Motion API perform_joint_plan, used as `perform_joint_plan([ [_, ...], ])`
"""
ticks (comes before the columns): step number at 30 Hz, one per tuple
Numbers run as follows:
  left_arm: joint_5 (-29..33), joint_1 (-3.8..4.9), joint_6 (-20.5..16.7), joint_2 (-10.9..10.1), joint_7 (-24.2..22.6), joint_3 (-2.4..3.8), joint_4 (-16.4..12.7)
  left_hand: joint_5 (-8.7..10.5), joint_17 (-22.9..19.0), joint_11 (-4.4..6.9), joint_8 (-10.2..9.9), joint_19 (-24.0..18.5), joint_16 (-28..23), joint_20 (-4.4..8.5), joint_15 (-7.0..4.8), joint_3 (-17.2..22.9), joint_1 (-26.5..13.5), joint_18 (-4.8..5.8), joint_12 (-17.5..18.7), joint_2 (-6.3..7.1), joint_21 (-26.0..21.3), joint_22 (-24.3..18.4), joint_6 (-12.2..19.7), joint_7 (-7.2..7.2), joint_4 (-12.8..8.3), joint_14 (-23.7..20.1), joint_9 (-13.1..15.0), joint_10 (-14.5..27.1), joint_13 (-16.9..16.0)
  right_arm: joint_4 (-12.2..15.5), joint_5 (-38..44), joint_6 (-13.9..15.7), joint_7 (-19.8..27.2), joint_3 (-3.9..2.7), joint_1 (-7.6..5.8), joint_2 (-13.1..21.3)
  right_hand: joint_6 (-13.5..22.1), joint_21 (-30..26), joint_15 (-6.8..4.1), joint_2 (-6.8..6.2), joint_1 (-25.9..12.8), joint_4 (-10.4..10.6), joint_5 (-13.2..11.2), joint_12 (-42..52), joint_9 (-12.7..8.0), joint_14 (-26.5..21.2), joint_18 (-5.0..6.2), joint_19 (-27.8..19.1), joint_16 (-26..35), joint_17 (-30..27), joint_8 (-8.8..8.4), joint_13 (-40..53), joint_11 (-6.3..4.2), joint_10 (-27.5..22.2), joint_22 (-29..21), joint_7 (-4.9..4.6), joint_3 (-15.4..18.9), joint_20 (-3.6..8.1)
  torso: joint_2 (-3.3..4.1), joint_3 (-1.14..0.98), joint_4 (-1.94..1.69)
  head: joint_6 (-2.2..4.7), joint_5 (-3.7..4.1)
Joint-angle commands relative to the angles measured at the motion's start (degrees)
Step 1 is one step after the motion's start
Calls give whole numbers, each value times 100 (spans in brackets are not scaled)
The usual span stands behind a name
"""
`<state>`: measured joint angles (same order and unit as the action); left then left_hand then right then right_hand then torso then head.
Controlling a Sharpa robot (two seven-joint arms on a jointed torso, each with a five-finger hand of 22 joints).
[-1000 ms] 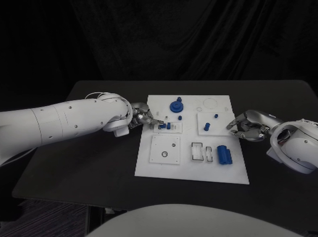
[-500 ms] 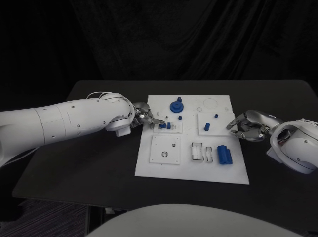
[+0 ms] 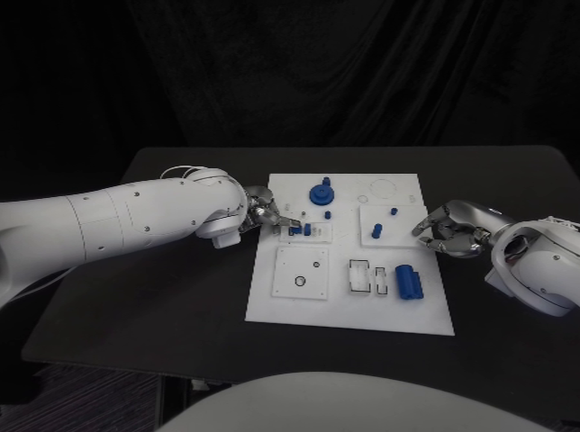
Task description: Assemble the parts on the task board
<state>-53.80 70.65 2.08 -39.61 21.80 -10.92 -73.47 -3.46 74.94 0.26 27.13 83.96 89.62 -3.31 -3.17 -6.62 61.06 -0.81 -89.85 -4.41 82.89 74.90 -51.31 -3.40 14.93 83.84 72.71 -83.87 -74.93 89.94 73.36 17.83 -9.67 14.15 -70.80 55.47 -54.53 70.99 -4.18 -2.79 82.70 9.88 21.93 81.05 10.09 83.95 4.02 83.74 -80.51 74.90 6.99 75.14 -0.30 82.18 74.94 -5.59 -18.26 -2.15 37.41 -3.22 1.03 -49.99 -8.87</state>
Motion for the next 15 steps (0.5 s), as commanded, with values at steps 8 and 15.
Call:
perform_joint_plan([
  [8,28,-168,348,99,301,-114,-49,19,1506,46,-286,277,38,43,-39,-42,4,-90,-15,51,-13,1283,90,23,-29,616,27,-613,-1507,-10,13,-37,-67,1,15,-16,-13,-46,30,12,14,-43,37,-36,0,373,-9,-7,29,622,-26,470,12,-30,987,-4,-20,-22,6,8,5,-1,-16],
  [15,28,-173,332,99,291,-114,-45,-217,1506,56,-302,274,38,58,-51,90,268,-93,-15,-70,-32,1279,158,32,-250,616,106,-613,-1507,-11,13,-33,-64,1,15,-16,-18,-60,29,5,33,-62,36,-41,1,371,-7,-12,34,617,-25,464,10,-35,983,-4,-26,-22,0,6,-5,-1,-1],
])
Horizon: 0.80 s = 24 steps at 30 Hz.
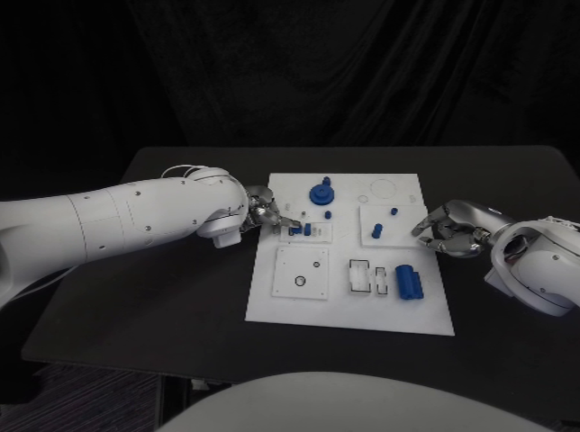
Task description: Assemble the parts on the task board
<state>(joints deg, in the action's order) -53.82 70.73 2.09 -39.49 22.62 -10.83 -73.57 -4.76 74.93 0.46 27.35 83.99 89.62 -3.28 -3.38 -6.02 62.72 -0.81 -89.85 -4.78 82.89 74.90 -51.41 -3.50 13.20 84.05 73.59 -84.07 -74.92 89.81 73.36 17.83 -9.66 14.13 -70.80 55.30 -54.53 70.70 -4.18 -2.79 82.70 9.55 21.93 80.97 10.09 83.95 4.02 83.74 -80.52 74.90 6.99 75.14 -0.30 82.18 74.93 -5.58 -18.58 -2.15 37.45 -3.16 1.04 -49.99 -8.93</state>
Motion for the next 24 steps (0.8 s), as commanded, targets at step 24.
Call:
perform_joint_plan([
  [24,-286,-194,207,-53,-18,-123,-17,-776,1507,54,-558,265,38,76,-48,458,581,-98,-15,-265,-69,1272,293,55,-482,595,-26,-593,-1508,-9,13,-41,-61,3,16,-4,-26,-37,28,-10,70,-69,34,-37,2,368,-6,-15,38,614,-24,461,11,-40,983,-6,-3,-21,-7,-3,-1,-1,-25],
])
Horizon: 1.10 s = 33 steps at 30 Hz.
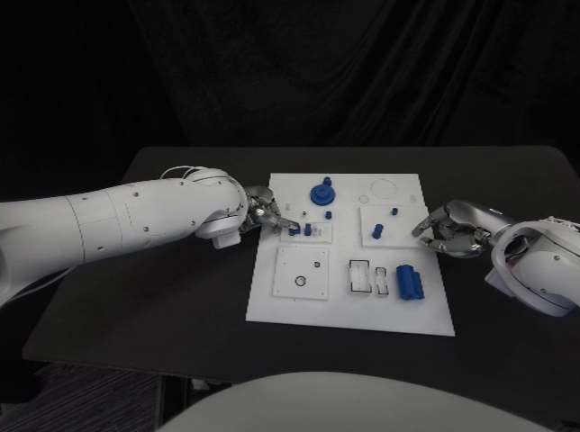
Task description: Assemble the parts on the task board
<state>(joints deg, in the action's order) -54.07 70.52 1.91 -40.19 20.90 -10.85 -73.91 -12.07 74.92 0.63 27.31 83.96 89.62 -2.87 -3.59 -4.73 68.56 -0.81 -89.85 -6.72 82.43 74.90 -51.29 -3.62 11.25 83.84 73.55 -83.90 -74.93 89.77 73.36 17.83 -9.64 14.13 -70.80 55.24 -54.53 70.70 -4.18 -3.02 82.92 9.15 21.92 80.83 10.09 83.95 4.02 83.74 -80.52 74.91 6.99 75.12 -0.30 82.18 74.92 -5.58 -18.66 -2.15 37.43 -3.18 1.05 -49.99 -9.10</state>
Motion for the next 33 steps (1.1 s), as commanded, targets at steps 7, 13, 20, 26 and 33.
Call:
perform_joint_plan([
  [7,-290,-174,196,-83,21,-122,-4,-66,1508,-2,-759,253,38,13,3,390,-37,-103,-15,-52,-53,1265,354,18,-258,616,-158,-610,-1507,-8,13,-63,-69,3,16,6,-26,-37,29,12,48,-28,34,-23,2,368,-5,-15,38,614,-24,463,11,-40,984,-6,4,-21,1,4,-5,-1,-13],
  [13,-295,-175,164,-150,-65,-122,-25,-42,1508,-22,-838,234,38,-1,21,417,-43,-111,-15,-48,-93,1254,372,-4,-250,616,-209,-610,-1507,-13,13,-87,-74,3,16,5,-29,-37,29,14,54,-34,34,-25,2,367,-5,-16,43,609,-23,461,13,-41,984,-8,0,-21,2,2,-9,-1,-20],
  [20,-296,-175,211,-214,-152,-122,-54,-7,1508,-50,-933,207,38,-25,48,457,-35,-121,-15,-43,-144,1240,403,-35,-251,616,-263,-610,-1507,-15,13,-123,-89,3,16,5,-31,-49,29,17,56,-36,33,-31,3,366,-3,-20,45,607,-23,455,14,-47,981,-10,-2,-21,-2,1,-13,-1,-28],
  [26,-296,-175,216,-269,-249,-122,-72,23,1508,-82,-1050,194,38,-52,77,484,-56,-124,-15,-37,-164,1236,442,-71,-229,616,-333,-610,-1507,-13,13,-151,-108,4,16,15,-31,-49,29,17,56,-36,33,-31,3,366,-3,-20,45,607,-23,455,14,-47,981,-10,-2,-21,0,3,-11,-1,-38],
  [33,-296,-176,220,-352,-431,-123,-95,9,1508,-139,-1306,168,38,-102,127,556,-83,-133,-15,-50,-205,1226,462,-132,-169,616,-561,-610,-1507,-10,13,-182,-126,4,16,26,-33,-54,30,20,55,-36,32,-37,3,364,-2,-22,50,603,-22,448,16,-53,980,-12,-3,-22,1,3,-2,-1,-42],
])
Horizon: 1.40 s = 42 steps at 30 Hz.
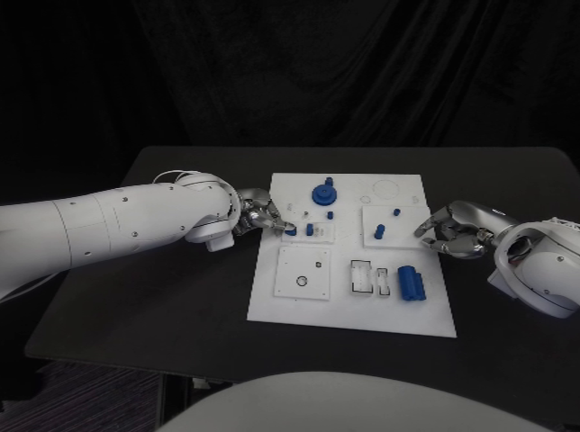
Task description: Assemble the parts on the task board
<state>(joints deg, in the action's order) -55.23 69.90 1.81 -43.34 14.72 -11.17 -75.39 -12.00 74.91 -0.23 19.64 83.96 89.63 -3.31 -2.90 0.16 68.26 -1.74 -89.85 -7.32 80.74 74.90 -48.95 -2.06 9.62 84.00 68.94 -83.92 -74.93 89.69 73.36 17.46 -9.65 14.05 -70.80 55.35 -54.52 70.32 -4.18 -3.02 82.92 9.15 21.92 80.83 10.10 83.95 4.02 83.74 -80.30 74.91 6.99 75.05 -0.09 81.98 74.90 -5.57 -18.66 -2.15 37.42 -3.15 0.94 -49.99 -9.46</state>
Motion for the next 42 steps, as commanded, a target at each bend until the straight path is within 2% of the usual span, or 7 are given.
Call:
perform_joint_plan([
  [1,-181,-114,240,-46,146,-91,53,2,1509,-59,-594,164,37,-71,68,80,-60,-40,-15,10,-40,1225,230,-303,9,600,-157,-608,-1507,-2,13,-149,-127,12,17,16,-34,-17,30,20,56,-37,32,-38,2,364,-2,-22,28,603,-23,455,-5,-32,982,-13,-3,-22,3,0,9,-1,-7],
  [4,-181,-114,284,-72,-32,-91,59,19,1509,-157,-1048,97,37,-155,172,170,-105,-59,124,7,-134,1199,358,-429,159,600,-751,-476,-1435,-3,13,-161,-133,12,17,16,-34,-17,30,20,56,-37,32,-38,2,364,-2,-22,28,603,-23,455,-5,-32,982,-13,-3,-22,0,-1,3,-1,-7],
  [14,-181,-116,333,-97,-297,-91,83,87,1509,-223,-1369,69,37,-222,228,16,-286,-65,197,119,-143,1195,436,-513,440,600,-1338,-400,-1395,-8,13,-184,-140,12,17,16,-47,-17,33,27,50,-32,29,-35,5,363,-3,-23,31,600,-16,458,-1,-30,981,-17,-4,-23,-1,0,7,-1,-8],
  [20,-181,-117,312,-111,-403,-91,97,52,1509,-238,-1430,64,37,-247,247,-190,-495,-65,191,99,-131,1196,419,-530,697,600,-1550,-403,-1396,-12,13,-188,-141,12,17,14,-59,-18,35,35,40,-25,27,-33,7,363,-3,-23,25,605,-11,461,2,-28,981,-20,-2,-24,2,3,10,-1,-6],
  [30,-181,-122,348,-124,-448,-91,127,83,1509,-248,-1488,46,37,-262,259,-567,-905,-69,225,-46,-139,1191,445,-542,721,600,-1748,-364,-1375,-17,13,-187,-140,12,17,7,-59,-18,35,35,40,-25,27,-33,7,363,-3,-23,25,605,-11,461,2,-28,981,-20,-2,-24,-1,4,12,-1,2],
  [35,-181,-124,389,-112,-449,-91,145,314,1509,-259,-1471,37,37,-273,271,-938,-1231,-71,227,-186,-137,1189,401,-550,717,600,-1846,-359,-1372,-20,13,-187,-140,12,17,3,-66,-15,37,40,34,-20,27,-31,9,363,-4,-22,26,604,-8,462,4,-26,982,-20,-2,-25,-3,-2,12,-1,-1],
  [42,-181,-128,428,-70,-266,-91,115,733,1509,-276,-1154,102,37,-285,280,-1201,-695,-48,119,-10,-21,1218,106,-509,579,600,-1768,-471,-1429,-25,13,-183,-134,12,18,-7,-67,-12,37,42,34,-21,27,-34,9,363,-4,-22,27,603,-8,458,4,-29,983,-20,-2,-25,1,-1,16,-1,-10],
])
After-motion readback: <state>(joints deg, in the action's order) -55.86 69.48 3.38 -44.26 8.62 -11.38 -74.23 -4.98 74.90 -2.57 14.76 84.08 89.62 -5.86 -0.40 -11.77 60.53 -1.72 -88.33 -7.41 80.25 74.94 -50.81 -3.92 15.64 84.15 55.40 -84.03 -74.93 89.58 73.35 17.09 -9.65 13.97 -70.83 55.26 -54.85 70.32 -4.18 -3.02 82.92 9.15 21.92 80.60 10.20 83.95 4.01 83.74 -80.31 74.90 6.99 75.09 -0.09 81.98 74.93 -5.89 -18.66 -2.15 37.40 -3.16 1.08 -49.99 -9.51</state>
